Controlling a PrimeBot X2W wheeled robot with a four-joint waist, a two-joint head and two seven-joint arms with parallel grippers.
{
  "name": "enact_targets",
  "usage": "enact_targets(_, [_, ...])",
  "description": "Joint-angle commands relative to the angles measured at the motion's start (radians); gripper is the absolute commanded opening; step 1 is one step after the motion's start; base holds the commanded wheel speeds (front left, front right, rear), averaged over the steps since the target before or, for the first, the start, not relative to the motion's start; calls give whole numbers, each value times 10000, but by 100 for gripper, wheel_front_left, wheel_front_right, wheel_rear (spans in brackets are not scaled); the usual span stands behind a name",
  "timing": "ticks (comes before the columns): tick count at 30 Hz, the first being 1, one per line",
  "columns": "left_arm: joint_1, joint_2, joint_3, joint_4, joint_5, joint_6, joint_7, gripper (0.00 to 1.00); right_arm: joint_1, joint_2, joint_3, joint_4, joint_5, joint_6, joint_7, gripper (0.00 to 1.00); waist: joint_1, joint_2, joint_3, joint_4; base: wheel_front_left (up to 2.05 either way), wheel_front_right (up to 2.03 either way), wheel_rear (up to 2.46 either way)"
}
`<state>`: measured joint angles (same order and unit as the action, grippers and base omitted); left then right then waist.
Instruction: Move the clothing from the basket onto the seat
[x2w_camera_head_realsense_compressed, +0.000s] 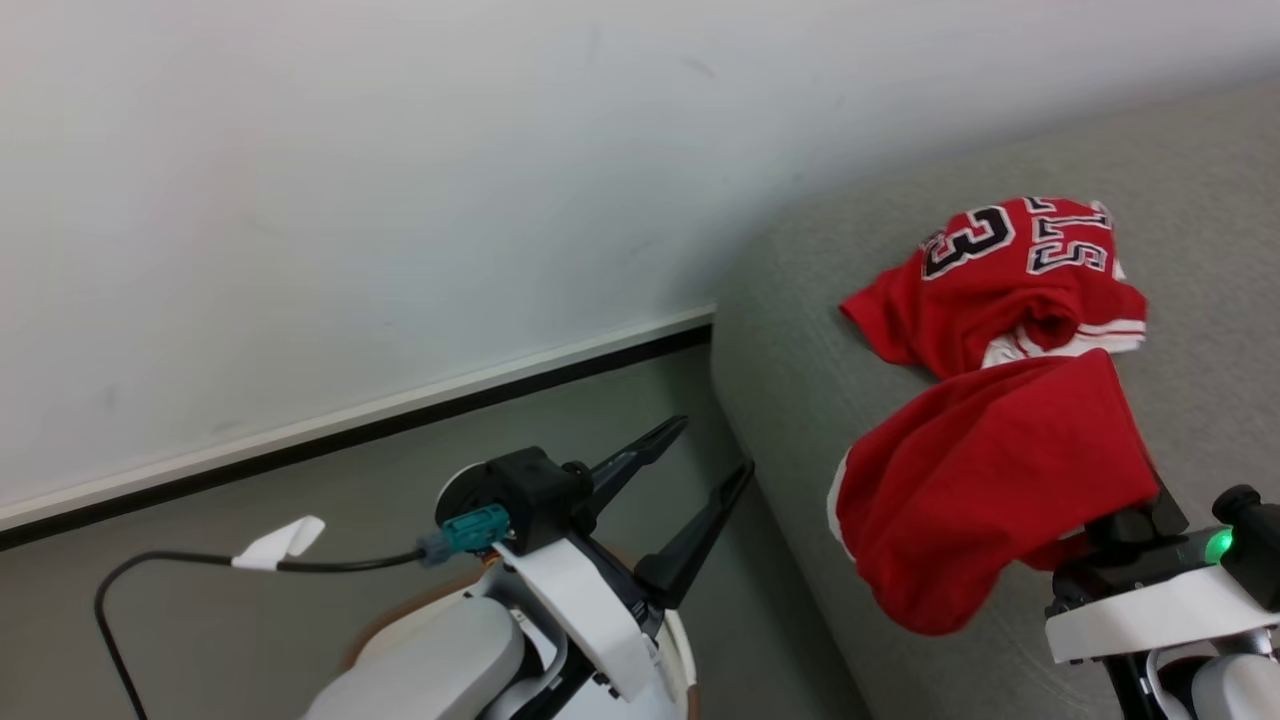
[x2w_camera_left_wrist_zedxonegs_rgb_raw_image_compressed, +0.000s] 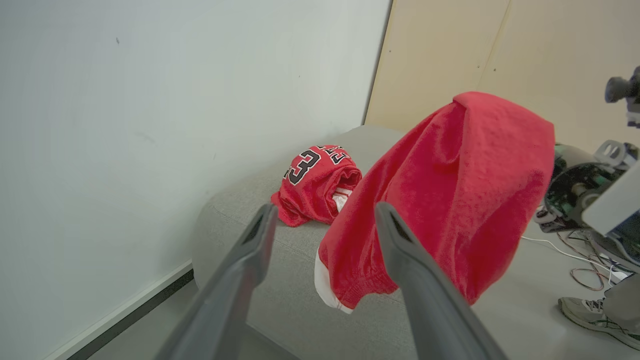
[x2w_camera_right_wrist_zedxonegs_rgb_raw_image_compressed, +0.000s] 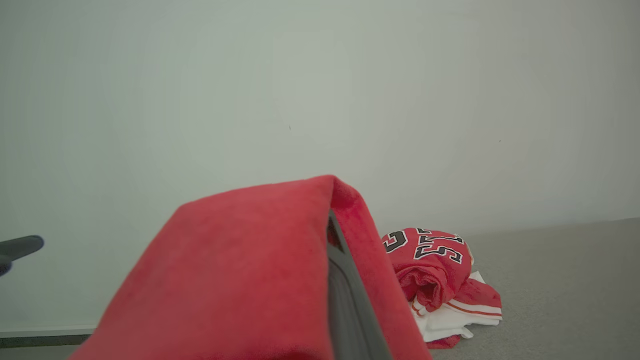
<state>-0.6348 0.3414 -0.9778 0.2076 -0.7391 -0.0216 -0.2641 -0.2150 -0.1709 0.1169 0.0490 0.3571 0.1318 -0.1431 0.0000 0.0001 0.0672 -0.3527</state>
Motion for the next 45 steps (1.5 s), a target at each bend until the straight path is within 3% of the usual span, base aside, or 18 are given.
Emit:
enact_targets(1, [130,42,59,-75,242,-45,2,100,188,52,-86,-160,-91,-23,9,0,0,-1,279,-559,0,0,0])
enact_targets(8, [238,95,166,-121,529,-100,1,100,573,299,-409,-706,-293,-23,161,0,0,-1,529,-1088,0,0,0])
enact_targets(15, [39,244,204,-327,764,-175,0,100,605,329,-730,-998,-473,-23,173,0,0,-1,1003,-1128,0,0,0])
enact_targets(27, [-352,1097,197,-949,1126,-324,176,100,-778,36,-2254,-908,-731,-23,647,0,0,-1,2692,-654,0,0,0])
enact_targets(37, [-627,2323,433,-1868,1315,-441,448,100,-2791,-420,-4738,-610,-547,-23,1530,0,0,-1,4717,146,0,0,0])
enact_targets(41, [-647,2763,613,-2064,1249,-449,390,100,-3468,-475,-5533,-526,-1029,-23,2074,0,0,-1,5202,383,0,0,0])
enact_targets(45, [-748,3021,772,-2216,1195,-478,343,100,-3981,-720,-5630,230,-1706,-23,2784,0,0,-1,5581,580,0,0,0])
